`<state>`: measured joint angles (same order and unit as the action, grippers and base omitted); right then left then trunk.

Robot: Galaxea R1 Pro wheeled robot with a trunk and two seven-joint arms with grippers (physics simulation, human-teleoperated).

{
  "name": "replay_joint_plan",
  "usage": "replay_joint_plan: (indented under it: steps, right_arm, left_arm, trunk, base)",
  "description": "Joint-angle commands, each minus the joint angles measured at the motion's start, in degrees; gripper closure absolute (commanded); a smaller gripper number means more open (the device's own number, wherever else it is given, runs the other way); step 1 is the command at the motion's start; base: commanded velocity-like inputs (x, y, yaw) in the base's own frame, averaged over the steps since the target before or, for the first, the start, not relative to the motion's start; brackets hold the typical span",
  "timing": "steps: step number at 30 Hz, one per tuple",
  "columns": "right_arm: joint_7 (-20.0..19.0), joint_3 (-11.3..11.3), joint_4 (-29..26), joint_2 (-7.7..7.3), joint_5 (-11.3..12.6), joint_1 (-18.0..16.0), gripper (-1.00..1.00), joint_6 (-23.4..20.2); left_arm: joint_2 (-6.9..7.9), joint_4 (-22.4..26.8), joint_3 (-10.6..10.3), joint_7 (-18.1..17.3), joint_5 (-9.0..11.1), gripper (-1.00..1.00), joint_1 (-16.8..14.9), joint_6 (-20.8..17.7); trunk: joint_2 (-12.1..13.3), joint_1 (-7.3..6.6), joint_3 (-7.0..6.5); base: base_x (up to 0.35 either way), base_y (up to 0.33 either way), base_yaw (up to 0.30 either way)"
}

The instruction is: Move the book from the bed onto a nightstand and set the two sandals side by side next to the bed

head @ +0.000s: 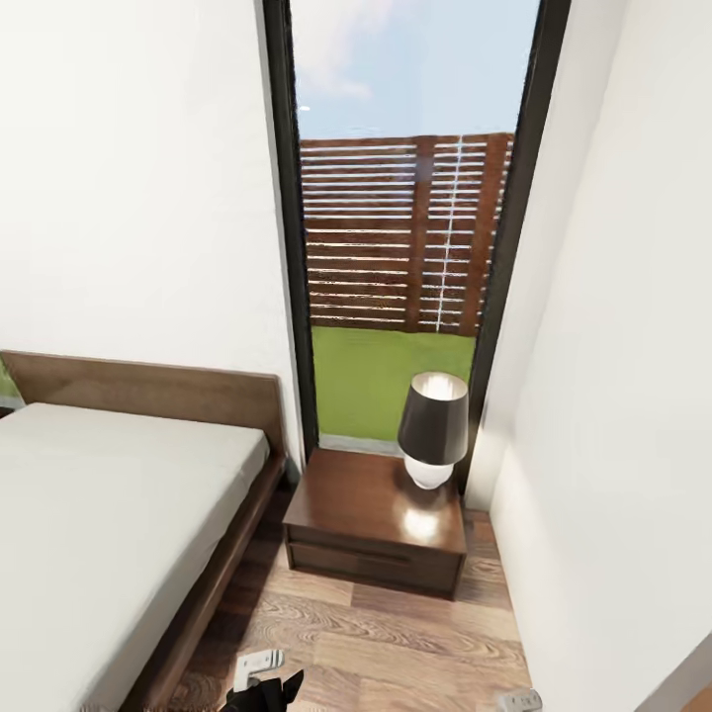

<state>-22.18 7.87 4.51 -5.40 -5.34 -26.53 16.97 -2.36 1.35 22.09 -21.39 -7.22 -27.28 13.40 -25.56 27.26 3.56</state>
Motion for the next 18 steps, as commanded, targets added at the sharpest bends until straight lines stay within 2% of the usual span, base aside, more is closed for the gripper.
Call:
replay_joint_plan:
  steps: [1, 18]
  right_arm:
    - [-0.06, 0.48, 0.23, -0.05, -0.55, -0.1, -1.0, 0.43]
    - [0.03, 0.48, 0.23, -0.05, -0.55, -0.1, -1.0, 0.43]
  left_arm:
    - [-0.01, -0.03, 0.5, -0.06, -0.6, -1.0, -0.06, 0.2]
    - [-0.01, -0.03, 0.5, -0.06, -0.6, -1.0, -0.07, 0.21]
  trunk:
    - [-0.12, 0.03, 0.13]
    - [-0.12, 0.03, 0.13]
  base:
    - [0.0, 0.0, 0.291]
    - [0.0, 0.0, 0.291]
